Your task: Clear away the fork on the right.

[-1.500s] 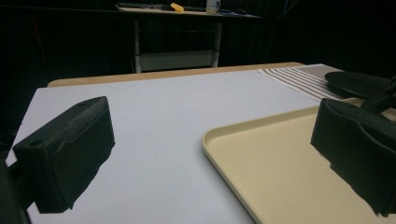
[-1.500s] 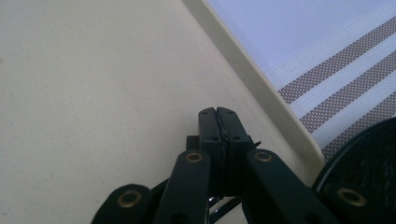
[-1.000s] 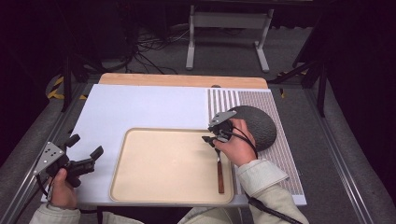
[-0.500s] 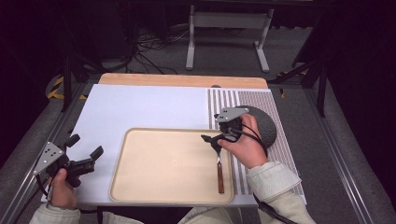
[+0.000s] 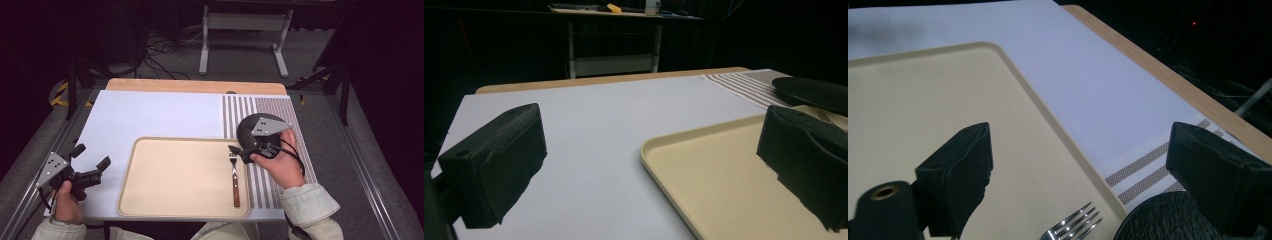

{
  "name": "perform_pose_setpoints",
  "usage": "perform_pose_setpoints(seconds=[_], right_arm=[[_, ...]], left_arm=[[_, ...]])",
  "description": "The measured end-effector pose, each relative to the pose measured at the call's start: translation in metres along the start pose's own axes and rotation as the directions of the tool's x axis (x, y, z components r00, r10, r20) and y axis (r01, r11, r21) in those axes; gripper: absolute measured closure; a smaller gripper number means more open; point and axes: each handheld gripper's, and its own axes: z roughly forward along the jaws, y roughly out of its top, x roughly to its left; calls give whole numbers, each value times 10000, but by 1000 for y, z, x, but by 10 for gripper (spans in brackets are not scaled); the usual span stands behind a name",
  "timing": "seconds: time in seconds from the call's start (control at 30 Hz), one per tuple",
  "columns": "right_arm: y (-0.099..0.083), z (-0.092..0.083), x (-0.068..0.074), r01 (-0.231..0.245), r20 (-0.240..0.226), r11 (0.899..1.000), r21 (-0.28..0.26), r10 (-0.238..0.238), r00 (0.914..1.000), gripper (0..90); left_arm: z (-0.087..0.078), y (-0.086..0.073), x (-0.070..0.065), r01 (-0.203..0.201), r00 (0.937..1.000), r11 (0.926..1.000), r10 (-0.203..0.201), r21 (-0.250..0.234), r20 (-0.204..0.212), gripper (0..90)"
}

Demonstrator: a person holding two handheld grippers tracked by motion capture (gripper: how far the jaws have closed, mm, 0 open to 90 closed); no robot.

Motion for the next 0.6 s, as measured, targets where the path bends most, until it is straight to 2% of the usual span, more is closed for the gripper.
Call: perform_pose_setpoints(seconds=[0.03,0.13,0.3,0.47,0.5,0.6], right_arm=[[0,0,0,0,0,10000,0,0,10000,124],[-9,-12,-1,-137,122,9985,-523,143,9998,124],[-27,-28,-3,-357,339,9940,-1030,394,9986,124],[-43,-41,-5,-593,542,9869,-1502,681,9962,125],[-53,-46,-6,-734,562,9821,-1734,842,9949,125],[-65,-51,-7,-996,630,9750,-1989,1141,9915,125]], left_arm=[[0,0,0,4,10000,10000,-4,5,8,0],[0,0,0,-38,10000,10000,39,18,-1,0],[0,0,0,9,10000,10000,-9,-6,-19,0],[0,0,0,-3,10000,10000,3,9,-29,0],[0,0,0,-4,10000,10000,4,15,-35,0],[0,0,0,0,10000,10000,1,25,-39,0]])
